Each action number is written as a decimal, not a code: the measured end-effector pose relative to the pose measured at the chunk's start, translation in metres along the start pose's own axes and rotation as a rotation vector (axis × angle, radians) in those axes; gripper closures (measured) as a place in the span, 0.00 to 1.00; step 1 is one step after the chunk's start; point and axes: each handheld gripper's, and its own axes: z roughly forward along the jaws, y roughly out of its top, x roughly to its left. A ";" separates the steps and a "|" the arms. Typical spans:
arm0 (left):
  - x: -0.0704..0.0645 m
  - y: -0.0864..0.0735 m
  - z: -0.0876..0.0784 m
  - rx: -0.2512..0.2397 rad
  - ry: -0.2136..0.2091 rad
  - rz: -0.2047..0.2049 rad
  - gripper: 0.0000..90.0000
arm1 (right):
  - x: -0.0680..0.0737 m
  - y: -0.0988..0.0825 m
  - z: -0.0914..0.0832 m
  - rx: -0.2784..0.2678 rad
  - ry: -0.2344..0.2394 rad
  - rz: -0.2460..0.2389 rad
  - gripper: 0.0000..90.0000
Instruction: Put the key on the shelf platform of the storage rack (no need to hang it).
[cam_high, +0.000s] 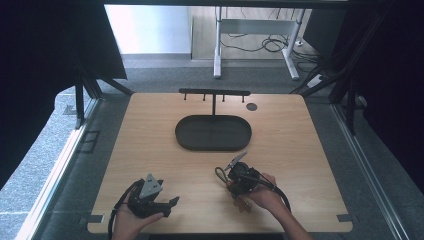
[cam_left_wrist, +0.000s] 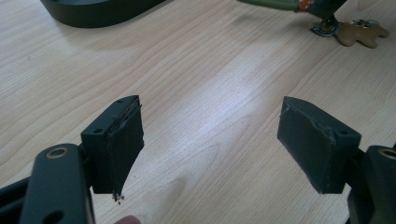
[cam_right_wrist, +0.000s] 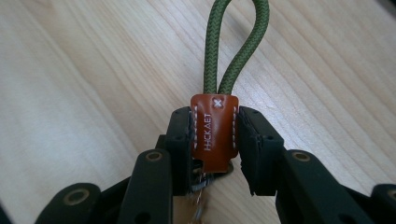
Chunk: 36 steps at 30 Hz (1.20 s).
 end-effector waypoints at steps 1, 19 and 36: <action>0.000 0.000 0.000 0.000 -0.001 0.002 0.26 | 0.000 0.000 -0.003 -0.006 -0.002 -0.001 0.75; -0.002 0.000 0.004 0.005 -0.006 0.003 0.26 | -0.017 -0.009 -0.053 -0.045 -0.066 -0.024 0.75; -0.004 0.001 0.005 0.015 -0.003 0.009 0.26 | -0.040 -0.003 -0.094 -0.074 -0.125 -0.022 0.75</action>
